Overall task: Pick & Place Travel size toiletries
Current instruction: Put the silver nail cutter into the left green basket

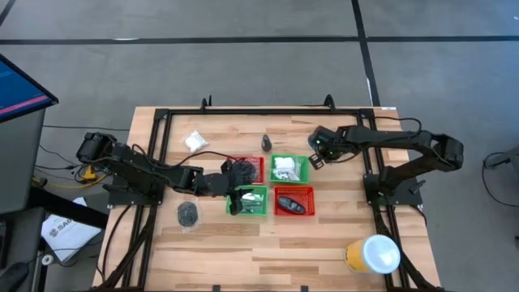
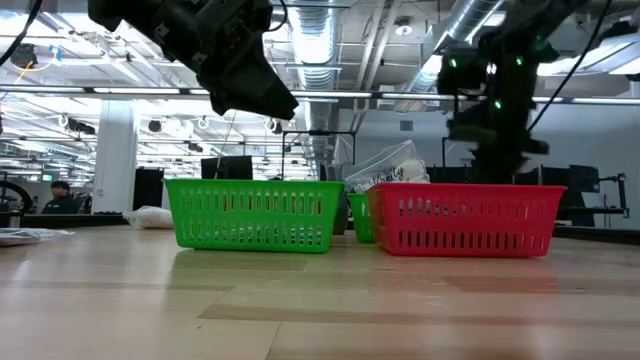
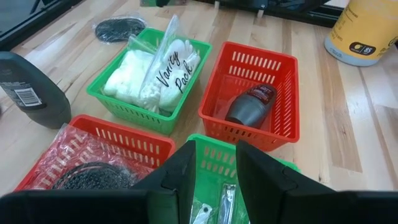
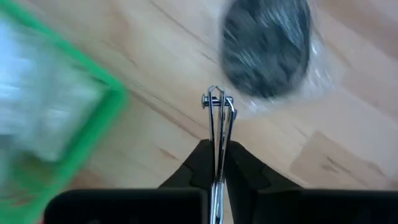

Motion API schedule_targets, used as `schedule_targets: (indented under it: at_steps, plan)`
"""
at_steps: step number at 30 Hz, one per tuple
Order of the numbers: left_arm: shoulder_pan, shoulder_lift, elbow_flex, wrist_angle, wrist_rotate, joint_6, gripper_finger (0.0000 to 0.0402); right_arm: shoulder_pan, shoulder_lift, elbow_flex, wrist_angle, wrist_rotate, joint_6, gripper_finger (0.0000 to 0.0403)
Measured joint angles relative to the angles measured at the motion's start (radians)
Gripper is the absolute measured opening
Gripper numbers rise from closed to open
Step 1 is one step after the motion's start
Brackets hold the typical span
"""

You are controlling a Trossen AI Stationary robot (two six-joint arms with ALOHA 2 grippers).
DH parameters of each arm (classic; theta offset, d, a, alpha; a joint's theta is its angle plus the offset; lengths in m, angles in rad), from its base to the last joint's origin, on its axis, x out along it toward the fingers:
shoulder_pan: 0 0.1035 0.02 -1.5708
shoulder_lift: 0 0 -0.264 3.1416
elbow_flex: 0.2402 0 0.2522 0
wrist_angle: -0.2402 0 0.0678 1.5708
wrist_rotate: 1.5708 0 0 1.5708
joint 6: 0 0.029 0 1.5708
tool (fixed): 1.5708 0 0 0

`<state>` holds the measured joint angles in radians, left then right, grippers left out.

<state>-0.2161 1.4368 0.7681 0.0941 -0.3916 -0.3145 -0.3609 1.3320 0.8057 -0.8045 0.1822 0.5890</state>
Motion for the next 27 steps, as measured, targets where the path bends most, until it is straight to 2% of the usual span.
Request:
schedule_targets:
  at_steps: [14,27]
  plan:
    - [0.001,0.000,0.000,0.069,0.000,0.000,0.0104,0.206,-0.002,0.297,0.009,0.002,-0.094,0.0017]
    - [0.001,0.000,0.000,0.231,0.000,0.004,0.0104,0.407,-0.002,0.366,0.222,0.002,-0.178,0.0017]
